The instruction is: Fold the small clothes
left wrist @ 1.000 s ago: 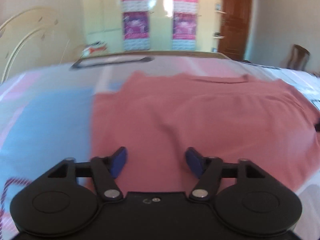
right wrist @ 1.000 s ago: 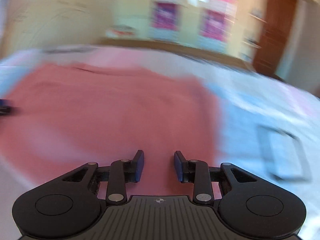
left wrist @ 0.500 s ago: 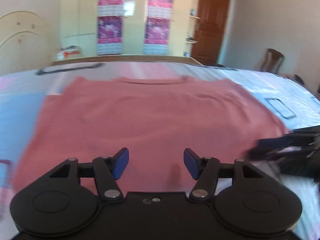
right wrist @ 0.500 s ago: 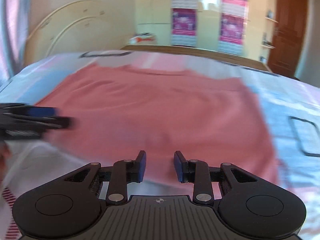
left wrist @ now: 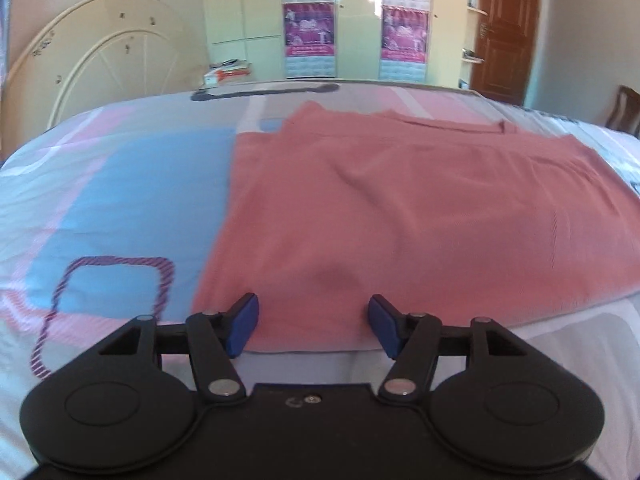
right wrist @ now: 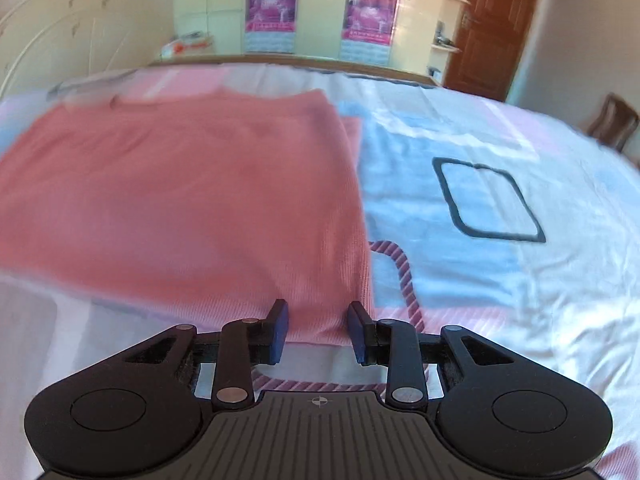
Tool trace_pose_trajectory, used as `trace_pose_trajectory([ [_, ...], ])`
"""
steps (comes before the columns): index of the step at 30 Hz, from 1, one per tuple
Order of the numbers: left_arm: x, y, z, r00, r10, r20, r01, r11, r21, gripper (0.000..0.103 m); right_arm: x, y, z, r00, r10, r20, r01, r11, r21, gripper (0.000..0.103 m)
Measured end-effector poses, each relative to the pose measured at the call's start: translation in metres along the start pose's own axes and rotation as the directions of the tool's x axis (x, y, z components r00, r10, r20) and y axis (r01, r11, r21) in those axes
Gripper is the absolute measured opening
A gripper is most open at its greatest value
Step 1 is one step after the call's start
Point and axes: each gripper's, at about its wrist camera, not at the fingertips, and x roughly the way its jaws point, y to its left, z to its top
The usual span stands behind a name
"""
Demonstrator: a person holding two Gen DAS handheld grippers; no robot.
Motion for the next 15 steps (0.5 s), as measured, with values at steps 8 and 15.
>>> trace_pose_trajectory([
  [8,-0.008,-0.002,0.001,1.0,0.024,-0.005,-0.024,1.0,-0.007,0.056,0.008,0.02,-0.003,1.0,-0.011,0.004,0.011,1.0,-0.01,0.032],
  [15,-0.004,-0.002,-0.005,1.0,0.021,-0.007,-0.021,1.0,0.013,0.062,0.001,0.027,-0.002,0.999,0.0,0.054,0.003,0.999,-0.05,0.032],
])
